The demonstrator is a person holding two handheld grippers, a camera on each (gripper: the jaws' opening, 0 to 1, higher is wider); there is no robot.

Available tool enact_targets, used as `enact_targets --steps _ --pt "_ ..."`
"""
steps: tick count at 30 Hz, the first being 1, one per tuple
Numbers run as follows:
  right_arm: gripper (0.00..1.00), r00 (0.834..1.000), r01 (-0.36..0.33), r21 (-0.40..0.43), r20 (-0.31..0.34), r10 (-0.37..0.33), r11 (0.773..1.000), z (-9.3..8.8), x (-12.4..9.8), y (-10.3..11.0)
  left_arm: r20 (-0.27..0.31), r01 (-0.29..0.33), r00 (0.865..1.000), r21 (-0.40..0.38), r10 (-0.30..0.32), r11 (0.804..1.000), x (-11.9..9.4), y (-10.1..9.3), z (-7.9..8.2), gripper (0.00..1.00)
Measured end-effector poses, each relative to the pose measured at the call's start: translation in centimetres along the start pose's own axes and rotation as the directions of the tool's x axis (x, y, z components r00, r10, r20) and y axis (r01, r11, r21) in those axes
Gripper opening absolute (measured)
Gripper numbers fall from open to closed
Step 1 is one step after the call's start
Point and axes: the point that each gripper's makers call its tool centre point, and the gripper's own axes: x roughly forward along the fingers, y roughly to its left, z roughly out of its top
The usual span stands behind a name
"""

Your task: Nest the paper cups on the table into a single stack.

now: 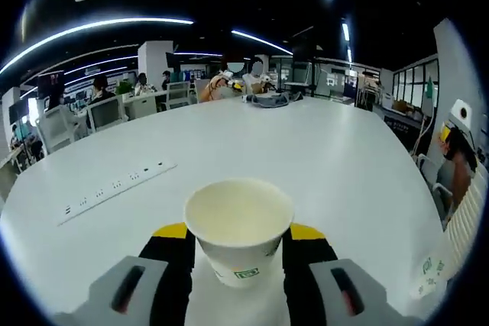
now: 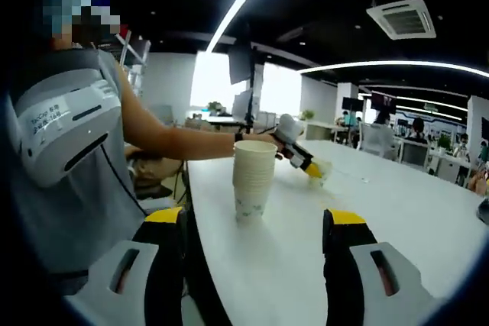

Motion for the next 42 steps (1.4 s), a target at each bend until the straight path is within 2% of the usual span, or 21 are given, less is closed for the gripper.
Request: enact_targets --steps 5,12,18,21,24,26,35,39,42 --pt "0.76 0.999 -0.022 0.003 -0.046 0.022 1.000 -0.1 0.6 0.0 0.041 -0.007 0.999 -0.019 0.007 1.000 -0.8 1.1 0.2 0.48" --pt "0.76 0.997 -0.050 0.023 -0.057 0.051 0.999 0.0 1.5 0.0 0.095 -0.010 0.995 -0.039 0.014 0.999 -2.2 1.9 0.5 0.48" --pt "0.77 0.993 -0.068 0.052 -0.093 0.072 0.996 -0.3 1.7 -0.2 0.111 0.015 0.994 0.001 -0.015 1.000 -4.4 0.4 1.9 0.48" --pt "0.77 0.990 -0.062 0.049 -0.122 0.068 0.997 -0.7 1.7 -0.4 0.167 0.040 0.985 -0.008 -0.038 0.999 -6.7 -1.0 4.1 0.48" --pt "0.77 0.988 -0.062 0.048 -0.136 0.068 0.997 -0.9 1.8 -0.5 0.215 0.048 0.975 0.038 -0.055 0.998 -9.2 -2.5 6.4 0.48" --pt "0.77 0.988 -0.064 0.047 -0.141 0.070 0.997 -1.0 1.9 -0.7 0.235 0.047 0.970 0.060 -0.059 0.997 -10.5 -3.2 7.3 0.48" --pt "0.77 0.987 -0.082 0.048 -0.135 0.088 0.995 -0.5 3.1 -1.0 0.272 0.096 0.956 0.077 -0.114 0.992 -14.0 -5.9 9.5 0.48" --pt "0.77 0.987 -0.085 0.032 -0.132 0.088 0.996 0.1 3.2 -1.1 0.312 0.142 0.938 0.058 -0.153 0.988 -16.1 -7.5 10.8 0.48" --pt "0.77 0.988 -0.084 0.023 -0.131 0.086 0.996 0.4 3.3 -1.3 0.337 0.146 0.928 0.066 -0.159 0.987 -17.3 -8.3 11.6 0.48"
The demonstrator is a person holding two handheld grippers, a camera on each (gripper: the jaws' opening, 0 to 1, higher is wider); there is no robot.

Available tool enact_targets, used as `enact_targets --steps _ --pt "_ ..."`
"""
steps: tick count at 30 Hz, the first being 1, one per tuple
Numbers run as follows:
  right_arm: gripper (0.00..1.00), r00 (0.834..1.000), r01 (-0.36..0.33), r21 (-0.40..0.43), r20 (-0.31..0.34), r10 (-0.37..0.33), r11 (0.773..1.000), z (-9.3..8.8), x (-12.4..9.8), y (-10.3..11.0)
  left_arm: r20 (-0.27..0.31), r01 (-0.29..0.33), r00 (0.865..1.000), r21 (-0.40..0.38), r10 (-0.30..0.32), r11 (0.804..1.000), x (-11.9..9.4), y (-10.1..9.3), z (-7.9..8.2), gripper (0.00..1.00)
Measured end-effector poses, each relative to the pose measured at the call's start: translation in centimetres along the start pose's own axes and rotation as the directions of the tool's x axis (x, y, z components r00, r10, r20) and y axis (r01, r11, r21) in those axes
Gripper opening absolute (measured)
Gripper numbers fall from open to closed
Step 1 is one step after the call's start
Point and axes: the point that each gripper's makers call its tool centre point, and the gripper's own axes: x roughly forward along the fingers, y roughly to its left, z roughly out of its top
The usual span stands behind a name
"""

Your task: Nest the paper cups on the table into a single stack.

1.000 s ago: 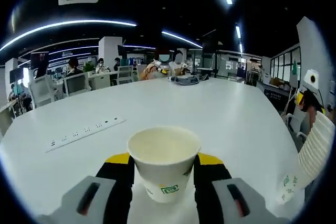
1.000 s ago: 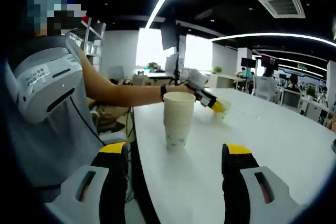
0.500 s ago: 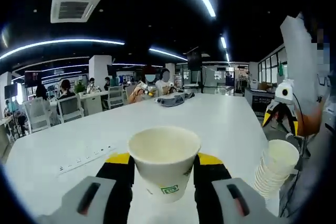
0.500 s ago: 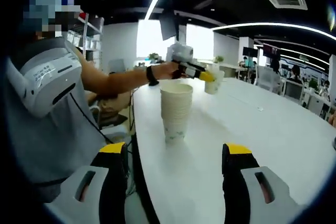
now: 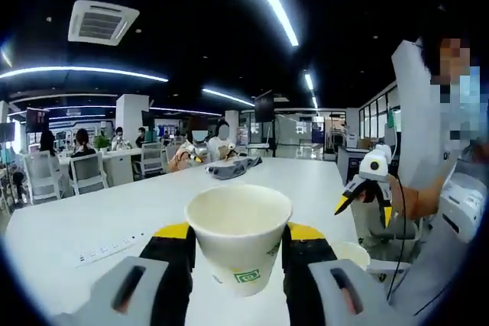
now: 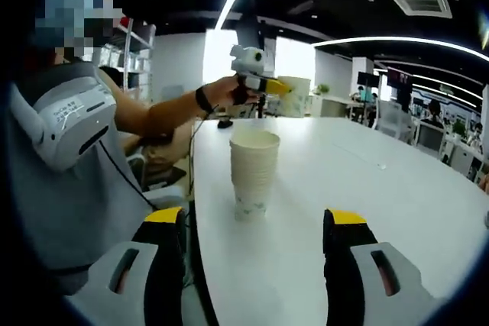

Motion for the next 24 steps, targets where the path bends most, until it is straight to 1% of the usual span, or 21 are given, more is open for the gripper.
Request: enact_targets --steps 4,9,12,15,18,21,24 --pt "0.77 1.000 0.008 -0.006 0.001 -0.008 1.000 0.1 0.0 -0.3 0.029 0.004 1.000 0.010 -0.004 1.000 -0.9 -1.3 1.4 0.48" --pt "0.77 1.000 0.007 -0.011 0.011 -0.007 1.000 0.4 0.1 -0.1 0.037 0.019 0.999 0.037 -0.021 0.999 -1.3 -2.9 2.4 0.48" --pt "0.77 1.000 0.012 -0.012 0.018 -0.012 1.000 0.6 0.2 -0.1 0.038 0.038 0.998 0.040 -0.039 0.998 -1.3 -3.7 2.8 0.48" --pt "0.76 1.000 0.019 -0.014 0.021 -0.018 1.000 0.7 0.2 -0.2 0.063 0.068 0.996 0.031 -0.070 0.997 -1.2 -5.0 3.4 0.48" --pt "0.76 1.000 0.022 -0.023 0.020 -0.021 1.000 0.9 0.2 0.1 0.074 0.088 0.993 0.025 -0.090 0.996 -0.9 -5.9 3.6 0.48" --pt "0.76 1.000 0.019 -0.028 0.022 -0.019 0.999 1.1 0.1 0.3 0.071 0.115 0.991 0.016 -0.115 0.993 -0.6 -6.9 3.3 0.48" --pt "0.76 1.000 0.021 -0.033 0.015 -0.021 0.999 1.1 0.0 0.2 0.077 0.128 0.989 0.013 -0.129 0.992 -0.5 -7.7 3.1 0.48"
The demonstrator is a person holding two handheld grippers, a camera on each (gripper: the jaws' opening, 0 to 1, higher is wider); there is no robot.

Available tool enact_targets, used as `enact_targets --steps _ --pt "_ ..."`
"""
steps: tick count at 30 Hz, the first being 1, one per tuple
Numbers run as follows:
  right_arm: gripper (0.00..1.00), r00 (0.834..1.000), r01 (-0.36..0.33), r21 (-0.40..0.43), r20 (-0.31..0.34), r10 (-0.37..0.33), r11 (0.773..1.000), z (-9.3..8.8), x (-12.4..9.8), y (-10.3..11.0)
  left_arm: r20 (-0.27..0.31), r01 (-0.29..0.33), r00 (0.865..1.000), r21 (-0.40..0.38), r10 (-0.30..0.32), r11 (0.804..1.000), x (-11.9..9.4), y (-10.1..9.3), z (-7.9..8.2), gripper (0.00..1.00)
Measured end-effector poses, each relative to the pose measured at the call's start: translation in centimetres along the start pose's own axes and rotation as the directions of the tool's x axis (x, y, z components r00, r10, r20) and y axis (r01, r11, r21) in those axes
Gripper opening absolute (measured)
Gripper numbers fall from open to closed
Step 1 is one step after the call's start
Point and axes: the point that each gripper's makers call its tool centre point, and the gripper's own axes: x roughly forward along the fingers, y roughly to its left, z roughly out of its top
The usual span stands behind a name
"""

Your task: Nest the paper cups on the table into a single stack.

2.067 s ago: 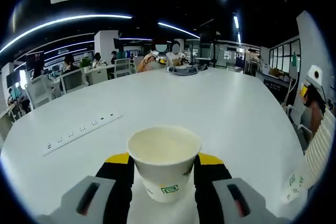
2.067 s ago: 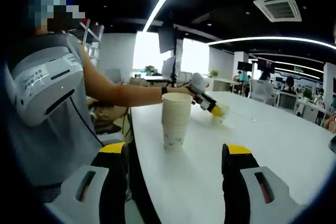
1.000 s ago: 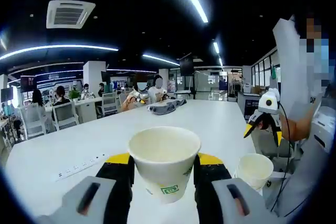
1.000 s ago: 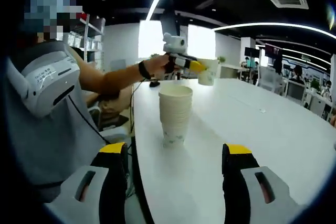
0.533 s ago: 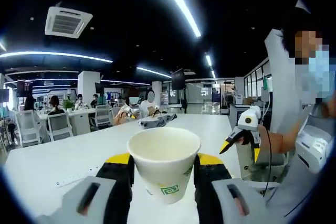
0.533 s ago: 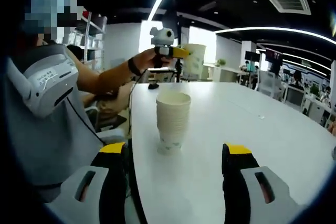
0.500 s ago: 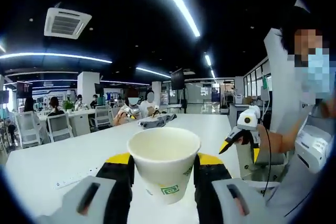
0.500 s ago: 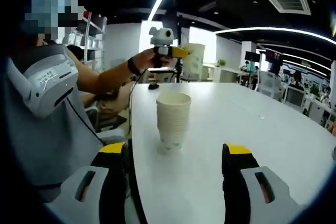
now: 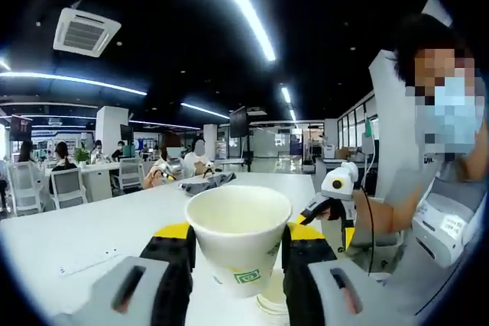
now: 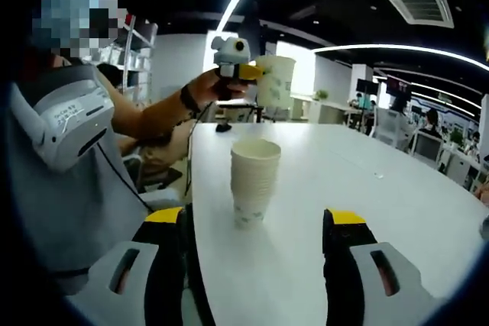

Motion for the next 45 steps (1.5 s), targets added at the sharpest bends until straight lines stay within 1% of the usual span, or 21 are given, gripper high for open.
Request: enact_targets --steps 4,7,13,16,18,20,22,26,28,31,34,38,42,45 --pt "0.76 1.000 0.006 0.004 0.008 -0.006 1.000 0.1 0.1 0.0 0.001 0.026 1.000 -0.009 -0.026 1.000 0.6 -1.2 -0.5 0.48" --pt "0.76 1.000 0.006 -0.006 0.011 -0.006 1.000 0.6 0.3 0.1 -0.006 0.042 0.999 0.000 -0.042 0.999 0.8 -2.1 -0.9 0.48" --pt "0.76 1.000 0.004 -0.027 0.015 -0.004 1.000 1.5 0.3 0.2 -0.003 0.053 0.999 0.001 -0.053 0.999 0.8 -3.0 -1.0 0.48" --pt "0.76 1.000 0.002 -0.039 0.014 -0.002 0.999 1.7 0.3 0.3 0.007 0.055 0.998 0.006 -0.055 0.998 0.6 -3.3 -0.9 0.48" --pt "0.76 1.000 0.004 -0.040 0.013 -0.003 0.999 1.7 0.3 0.2 0.014 0.056 0.998 0.002 -0.056 0.998 0.7 -3.4 -1.0 0.48" --pt "0.76 1.000 0.006 -0.032 0.016 -0.005 0.999 1.6 0.4 0.2 0.017 0.064 0.998 -0.014 -0.064 0.998 1.0 -3.7 -1.5 0.48" --pt "0.76 1.000 0.006 -0.029 0.021 -0.006 1.000 1.6 0.6 0.4 0.005 0.072 0.997 -0.015 -0.072 0.997 1.3 -4.3 -2.1 0.48" --pt "0.76 1.000 -0.004 -0.041 0.024 0.005 0.999 1.8 0.6 1.2 -0.026 0.066 0.997 0.017 -0.066 0.998 1.6 -4.7 -3.3 0.48" --pt "0.76 1.000 -0.002 -0.042 0.024 0.003 0.999 1.8 0.5 1.2 -0.028 0.066 0.997 0.020 -0.066 0.998 1.8 -4.8 -3.8 0.48" --pt "0.76 1.000 0.011 -0.035 0.022 -0.010 0.999 1.6 0.3 0.9 -0.029 0.072 0.997 0.011 -0.071 0.997 2.0 -5.0 -4.2 0.48" --pt "0.76 1.000 0.018 -0.039 0.023 -0.017 0.999 1.9 0.0 0.9 -0.039 0.065 0.997 0.045 -0.064 0.997 2.2 -5.0 -4.8 0.48" --pt "0.76 1.000 0.016 -0.042 0.023 -0.015 0.999 1.7 0.0 1.6 -0.029 0.076 0.997 0.027 -0.075 0.997 2.6 -5.3 -5.3 0.48" --pt "0.76 1.000 0.007 -0.033 0.018 -0.006 0.999 1.2 0.1 2.3 -0.051 0.069 0.996 0.050 -0.067 0.996 2.6 -5.5 -6.2 0.48" --pt "0.76 1.000 0.011 -0.032 0.015 -0.011 0.999 1.0 -0.2 2.2 -0.057 0.062 0.997 0.054 -0.058 0.997 2.3 -5.4 -6.7 0.48"
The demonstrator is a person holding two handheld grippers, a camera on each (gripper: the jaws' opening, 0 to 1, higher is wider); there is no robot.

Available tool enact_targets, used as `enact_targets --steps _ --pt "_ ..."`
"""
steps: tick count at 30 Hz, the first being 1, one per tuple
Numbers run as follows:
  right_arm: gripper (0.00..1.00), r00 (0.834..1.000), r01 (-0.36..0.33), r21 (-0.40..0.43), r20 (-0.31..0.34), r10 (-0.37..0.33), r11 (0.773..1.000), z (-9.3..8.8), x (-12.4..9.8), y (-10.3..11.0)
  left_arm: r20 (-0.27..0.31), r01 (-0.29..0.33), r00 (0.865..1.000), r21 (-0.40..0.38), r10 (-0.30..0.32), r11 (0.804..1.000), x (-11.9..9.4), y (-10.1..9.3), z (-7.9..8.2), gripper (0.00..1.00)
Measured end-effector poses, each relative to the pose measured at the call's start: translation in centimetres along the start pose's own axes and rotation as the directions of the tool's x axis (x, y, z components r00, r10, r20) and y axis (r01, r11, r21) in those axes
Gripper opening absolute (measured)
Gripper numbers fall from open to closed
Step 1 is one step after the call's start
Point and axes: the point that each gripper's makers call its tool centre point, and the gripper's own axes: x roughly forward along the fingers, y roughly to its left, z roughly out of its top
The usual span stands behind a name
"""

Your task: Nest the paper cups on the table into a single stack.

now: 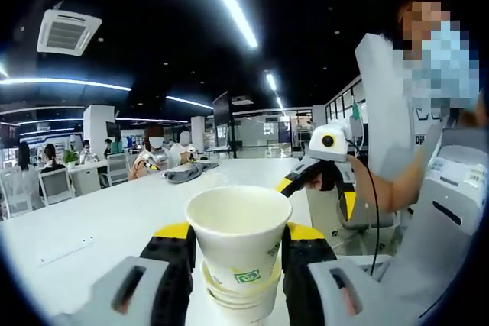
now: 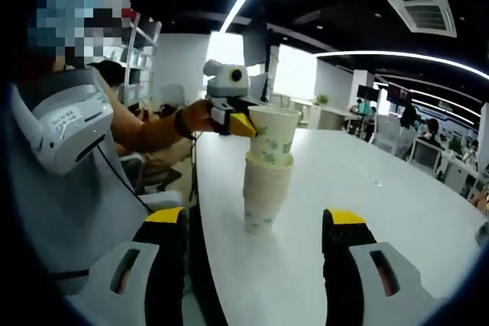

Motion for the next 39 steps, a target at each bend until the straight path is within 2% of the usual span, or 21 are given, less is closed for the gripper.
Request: enact_targets --steps 5,9,12,19,23,28,36,39 --pt "0.75 1.000 0.013 0.016 -0.002 -0.013 1.000 -0.4 0.0 -0.8 0.011 -0.005 1.000 -0.009 0.005 1.000 -0.2 0.0 -0.2 0.48" --pt "0.75 1.000 0.001 0.019 -0.001 -0.001 1.000 -0.5 0.6 0.0 0.013 -0.006 1.000 -0.022 0.006 1.000 -0.1 -0.1 -0.4 0.48" --pt "0.75 1.000 -0.011 0.009 0.003 0.011 1.000 -0.1 0.8 0.6 -0.005 -0.003 1.000 -0.005 0.003 1.000 -0.2 -0.3 -0.7 0.48" --pt "0.75 1.000 -0.003 -0.003 0.017 0.003 1.000 0.7 0.7 0.3 -0.021 -0.005 1.000 -0.006 0.004 1.000 0.1 0.2 -1.0 0.48" --pt "0.75 1.000 -0.010 -0.005 0.008 0.010 1.000 0.5 0.9 0.4 -0.014 -0.005 1.000 -0.012 0.004 1.000 0.3 0.2 -0.9 0.49" --pt "0.75 1.000 -0.016 0.009 0.021 0.016 1.000 0.1 1.1 0.7 -0.028 0.011 1.000 0.016 -0.010 1.000 0.0 -0.7 -0.9 0.64" --pt "0.75 1.000 -0.012 0.010 0.026 0.012 1.000 0.0 0.8 0.2 -0.026 -0.014 1.000 0.034 0.015 0.999 -1.6 -0.5 -0.4 0.65" --pt "0.76 0.999 -0.013 0.018 0.042 0.012 1.000 -0.2 1.2 0.1 -0.012 -0.032 0.999 0.011 0.032 0.999 -2.0 -0.1 -0.6 0.65"
